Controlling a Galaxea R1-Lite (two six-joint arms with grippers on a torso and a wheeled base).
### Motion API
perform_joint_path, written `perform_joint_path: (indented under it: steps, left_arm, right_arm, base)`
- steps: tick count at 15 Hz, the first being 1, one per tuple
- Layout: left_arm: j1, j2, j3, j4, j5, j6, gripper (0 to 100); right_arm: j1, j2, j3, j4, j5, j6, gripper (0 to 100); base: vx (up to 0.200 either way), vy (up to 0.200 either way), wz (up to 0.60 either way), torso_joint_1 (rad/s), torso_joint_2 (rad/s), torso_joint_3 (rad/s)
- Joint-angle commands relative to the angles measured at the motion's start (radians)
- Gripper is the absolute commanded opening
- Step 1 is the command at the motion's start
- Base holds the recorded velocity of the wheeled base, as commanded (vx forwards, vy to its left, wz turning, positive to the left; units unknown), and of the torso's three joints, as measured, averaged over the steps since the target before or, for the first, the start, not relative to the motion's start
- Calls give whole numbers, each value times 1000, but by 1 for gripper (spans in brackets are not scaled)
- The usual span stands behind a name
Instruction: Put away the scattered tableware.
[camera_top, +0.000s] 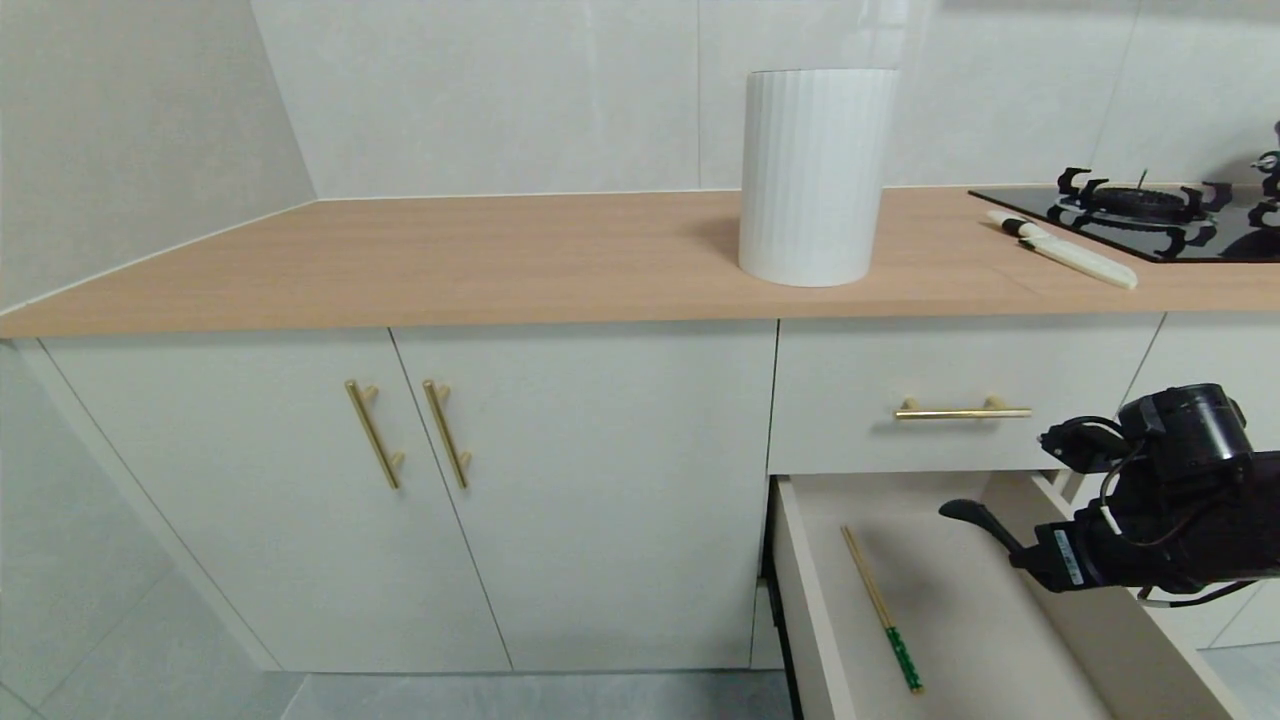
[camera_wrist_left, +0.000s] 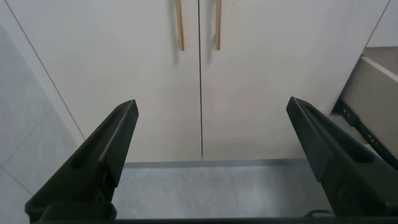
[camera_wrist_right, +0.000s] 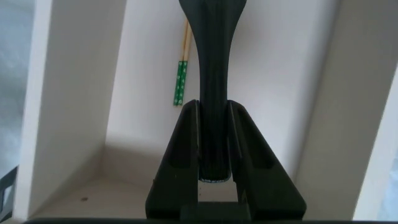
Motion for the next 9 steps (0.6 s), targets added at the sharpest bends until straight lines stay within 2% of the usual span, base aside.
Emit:
perform_joint_path:
  steps: [1,6,9]
  left_arm:
    - [0,0,0,0,0,0,100]
    - [0,0,0,0,0,0,100]
    - [0,0,0,0,0,0,100]
  right_arm:
    - [0,37,3,-8,0,-1,0]
    - [0,129,22,-115,-4,0,0]
    - [0,180,31,-154,-6,-1,0]
  base:
    - [0,0,0,0,0,0]
    - [0,0,0,0,0,0]
    - [0,0,0,-14,167,89]
